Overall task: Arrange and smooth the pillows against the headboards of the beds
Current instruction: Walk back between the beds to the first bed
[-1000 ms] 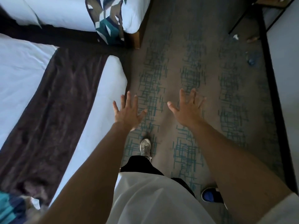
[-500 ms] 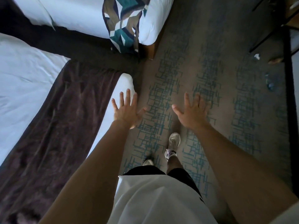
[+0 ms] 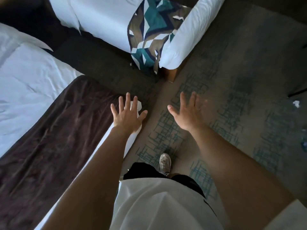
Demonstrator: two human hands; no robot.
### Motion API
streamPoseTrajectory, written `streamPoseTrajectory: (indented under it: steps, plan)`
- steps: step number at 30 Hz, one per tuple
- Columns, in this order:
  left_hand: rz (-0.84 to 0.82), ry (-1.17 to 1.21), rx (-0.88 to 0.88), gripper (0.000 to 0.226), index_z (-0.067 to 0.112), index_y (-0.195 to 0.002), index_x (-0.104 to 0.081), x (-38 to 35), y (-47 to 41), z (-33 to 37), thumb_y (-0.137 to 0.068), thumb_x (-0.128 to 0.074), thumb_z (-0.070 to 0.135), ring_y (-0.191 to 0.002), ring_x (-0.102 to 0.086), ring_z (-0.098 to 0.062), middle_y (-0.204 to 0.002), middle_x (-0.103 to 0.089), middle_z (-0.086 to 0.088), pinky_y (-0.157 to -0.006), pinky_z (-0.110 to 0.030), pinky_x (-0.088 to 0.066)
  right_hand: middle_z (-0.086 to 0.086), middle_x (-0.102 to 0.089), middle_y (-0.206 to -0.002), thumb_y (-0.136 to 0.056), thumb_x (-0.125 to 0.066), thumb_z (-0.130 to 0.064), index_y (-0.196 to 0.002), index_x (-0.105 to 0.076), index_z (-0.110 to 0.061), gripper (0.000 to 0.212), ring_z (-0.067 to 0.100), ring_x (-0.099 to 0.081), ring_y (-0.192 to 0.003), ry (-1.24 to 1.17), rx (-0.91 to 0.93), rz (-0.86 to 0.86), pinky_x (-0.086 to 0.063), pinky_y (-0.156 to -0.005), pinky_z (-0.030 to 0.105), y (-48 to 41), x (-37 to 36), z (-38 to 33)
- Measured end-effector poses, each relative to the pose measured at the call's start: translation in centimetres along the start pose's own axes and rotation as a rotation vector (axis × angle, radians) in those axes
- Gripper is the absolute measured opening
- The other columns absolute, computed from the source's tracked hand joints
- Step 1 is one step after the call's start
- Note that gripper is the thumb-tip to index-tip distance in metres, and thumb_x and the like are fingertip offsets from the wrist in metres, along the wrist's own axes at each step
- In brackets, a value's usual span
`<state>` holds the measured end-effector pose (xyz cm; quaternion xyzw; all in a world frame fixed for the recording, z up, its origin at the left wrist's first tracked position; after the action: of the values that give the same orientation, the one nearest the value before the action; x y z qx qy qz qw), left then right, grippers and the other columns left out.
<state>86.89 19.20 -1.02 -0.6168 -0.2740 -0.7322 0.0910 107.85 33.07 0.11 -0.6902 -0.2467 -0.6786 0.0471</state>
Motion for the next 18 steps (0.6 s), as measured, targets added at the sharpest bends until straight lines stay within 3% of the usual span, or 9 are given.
streamPoseTrajectory:
  steps: [6,11,18]
  plan:
    - [-0.015,0.049,0.11,0.08,0.028,-0.161,-0.002,2.1,-6.8,1.0,-0.097,-0.016,0.074,-0.155,0.011,-0.033,-0.169,0.013,-0.003,-0.119,-0.064,0.004,0.024,-0.002,-0.165,-0.076,0.008,-0.088,-0.159,-0.002,-0.029,0.102,0.038,-0.001,-0.153,0.062,0.091,-0.033,0.008,-0.117,0.063,-9.5,2.7,-1.4]
    - [-0.017,0.067,0.172,0.08,0.027,-0.162,-0.002,3.9,-13.4,0.3,-0.097,-0.016,0.072,-0.155,0.011,-0.033,-0.169,0.012,-0.003,-0.119,-0.064,0.003,0.023,0.002,-0.166,-0.083,-0.003,-0.086,-0.159,0.0,-0.028,0.096,0.039,0.003,-0.153,0.099,0.167,-0.062,0.01,-0.117,0.063,-17.6,4.3,-3.4]
    - [-0.003,0.109,0.24,0.079,0.026,-0.162,-0.003,7.5,-24.4,-2.4,-0.098,-0.018,0.071,-0.155,0.01,-0.033,-0.17,0.011,-0.003,-0.12,-0.065,0.0,0.021,0.003,-0.166,-0.077,0.001,-0.087,-0.159,0.0,-0.029,0.1,0.04,0.003,-0.153,0.131,0.226,-0.031,0.008,-0.117,0.063,-30.4,8.1,-8.1]
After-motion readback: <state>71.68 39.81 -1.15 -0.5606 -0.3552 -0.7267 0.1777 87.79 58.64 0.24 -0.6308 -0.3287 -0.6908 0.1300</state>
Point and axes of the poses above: each hand's wrist, its own y-axis away from the middle knuckle, its own x-axis out of the back of the hand, z = x × y, the point moved 6 cm from there along -y, towards the middle knuckle
